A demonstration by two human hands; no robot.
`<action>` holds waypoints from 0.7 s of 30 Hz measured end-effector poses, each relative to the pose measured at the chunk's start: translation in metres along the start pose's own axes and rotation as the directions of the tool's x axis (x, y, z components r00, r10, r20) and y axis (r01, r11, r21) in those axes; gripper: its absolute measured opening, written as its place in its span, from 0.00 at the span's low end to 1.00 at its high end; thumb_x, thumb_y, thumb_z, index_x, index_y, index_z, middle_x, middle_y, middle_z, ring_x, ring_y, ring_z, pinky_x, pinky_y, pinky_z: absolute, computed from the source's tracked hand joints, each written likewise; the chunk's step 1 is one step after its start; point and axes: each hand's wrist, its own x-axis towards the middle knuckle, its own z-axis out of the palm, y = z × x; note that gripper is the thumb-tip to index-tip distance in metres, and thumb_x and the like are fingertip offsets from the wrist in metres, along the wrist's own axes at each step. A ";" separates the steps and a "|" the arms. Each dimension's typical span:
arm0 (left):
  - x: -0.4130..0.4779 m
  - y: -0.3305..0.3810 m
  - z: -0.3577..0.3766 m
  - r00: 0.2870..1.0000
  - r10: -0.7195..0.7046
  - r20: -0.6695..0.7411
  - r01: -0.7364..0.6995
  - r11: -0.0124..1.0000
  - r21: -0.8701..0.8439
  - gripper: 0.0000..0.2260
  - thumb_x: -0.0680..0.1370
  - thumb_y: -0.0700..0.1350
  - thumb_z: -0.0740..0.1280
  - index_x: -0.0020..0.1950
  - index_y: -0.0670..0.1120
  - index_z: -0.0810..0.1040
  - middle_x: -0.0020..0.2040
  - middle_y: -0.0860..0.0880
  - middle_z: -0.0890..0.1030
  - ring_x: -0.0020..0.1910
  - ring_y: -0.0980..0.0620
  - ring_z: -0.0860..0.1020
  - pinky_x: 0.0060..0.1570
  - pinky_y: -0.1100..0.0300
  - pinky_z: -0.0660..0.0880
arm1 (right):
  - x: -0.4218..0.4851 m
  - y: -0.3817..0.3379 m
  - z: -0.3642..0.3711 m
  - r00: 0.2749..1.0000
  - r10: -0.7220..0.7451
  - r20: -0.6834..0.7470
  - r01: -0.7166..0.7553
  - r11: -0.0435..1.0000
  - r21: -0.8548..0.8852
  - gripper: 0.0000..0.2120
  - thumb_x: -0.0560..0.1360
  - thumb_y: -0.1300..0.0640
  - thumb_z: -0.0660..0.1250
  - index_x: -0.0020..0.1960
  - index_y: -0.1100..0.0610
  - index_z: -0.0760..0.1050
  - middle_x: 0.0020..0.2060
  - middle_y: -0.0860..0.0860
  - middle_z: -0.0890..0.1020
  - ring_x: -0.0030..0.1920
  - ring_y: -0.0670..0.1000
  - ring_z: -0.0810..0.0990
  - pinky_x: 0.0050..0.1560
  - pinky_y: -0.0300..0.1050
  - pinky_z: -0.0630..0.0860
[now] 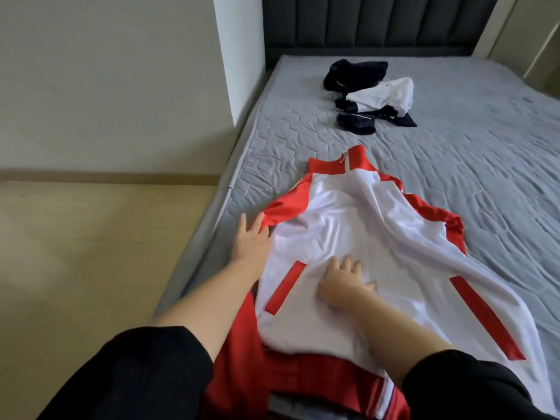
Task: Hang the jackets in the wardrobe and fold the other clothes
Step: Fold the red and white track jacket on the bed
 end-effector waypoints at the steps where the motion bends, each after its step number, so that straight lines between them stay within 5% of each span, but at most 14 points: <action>1: 0.002 -0.024 -0.003 0.993 -0.115 -0.017 0.115 0.993 0.031 0.22 0.82 0.41 0.51 0.76 0.49 0.57 0.77 0.52 0.56 0.77 0.45 0.43 0.71 0.38 0.42 | -0.002 0.000 0.000 1.000 -0.012 0.005 0.012 1.000 0.013 0.33 0.76 0.57 0.51 0.77 0.52 0.40 0.76 0.51 0.39 0.76 0.56 0.38 0.68 0.70 0.48; 4: 0.007 -0.069 -0.017 0.934 -0.341 -0.110 0.335 0.940 -0.065 0.21 0.83 0.40 0.47 0.77 0.48 0.55 0.77 0.56 0.54 0.77 0.45 0.42 0.71 0.38 0.42 | -0.005 0.008 0.002 0.999 -0.053 0.010 0.053 0.998 0.034 0.31 0.78 0.55 0.51 0.77 0.52 0.40 0.76 0.50 0.39 0.76 0.54 0.37 0.68 0.69 0.49; 11: 0.025 -0.058 -0.065 0.858 -0.447 -0.252 0.374 0.881 -0.289 0.26 0.75 0.38 0.59 0.74 0.45 0.63 0.75 0.52 0.57 0.76 0.43 0.42 0.70 0.36 0.40 | 0.001 0.026 -0.001 0.992 -0.126 0.012 0.123 0.982 0.146 0.31 0.78 0.53 0.54 0.76 0.52 0.45 0.76 0.49 0.44 0.76 0.52 0.42 0.71 0.63 0.52; 16: -0.003 -0.021 -0.048 0.951 -0.278 0.137 0.304 0.924 -0.231 0.27 0.75 0.43 0.59 0.75 0.49 0.61 0.78 0.48 0.49 0.76 0.42 0.40 0.68 0.34 0.40 | 0.000 0.029 0.004 0.991 -0.136 0.008 0.133 0.982 0.136 0.31 0.78 0.53 0.55 0.76 0.54 0.46 0.76 0.51 0.46 0.76 0.52 0.43 0.71 0.61 0.53; 19: -0.030 0.015 -0.028 0.918 -0.100 0.384 0.267 0.871 -0.411 0.25 0.76 0.45 0.60 0.74 0.46 0.61 0.74 0.43 0.62 0.73 0.42 0.60 0.69 0.45 0.60 | -0.003 0.029 -0.002 0.988 -0.157 0.008 0.155 0.980 0.128 0.31 0.78 0.52 0.57 0.76 0.56 0.47 0.76 0.53 0.48 0.76 0.53 0.46 0.72 0.58 0.54; 21: -0.045 0.038 -0.026 0.921 -0.012 0.390 0.242 0.803 -0.545 0.24 0.77 0.46 0.61 0.72 0.43 0.63 0.70 0.41 0.67 0.67 0.41 0.69 0.63 0.51 0.68 | -0.008 0.031 -0.007 0.980 -0.199 -0.006 0.197 0.967 0.161 0.32 0.77 0.53 0.60 0.76 0.58 0.51 0.75 0.56 0.53 0.75 0.55 0.52 0.72 0.52 0.56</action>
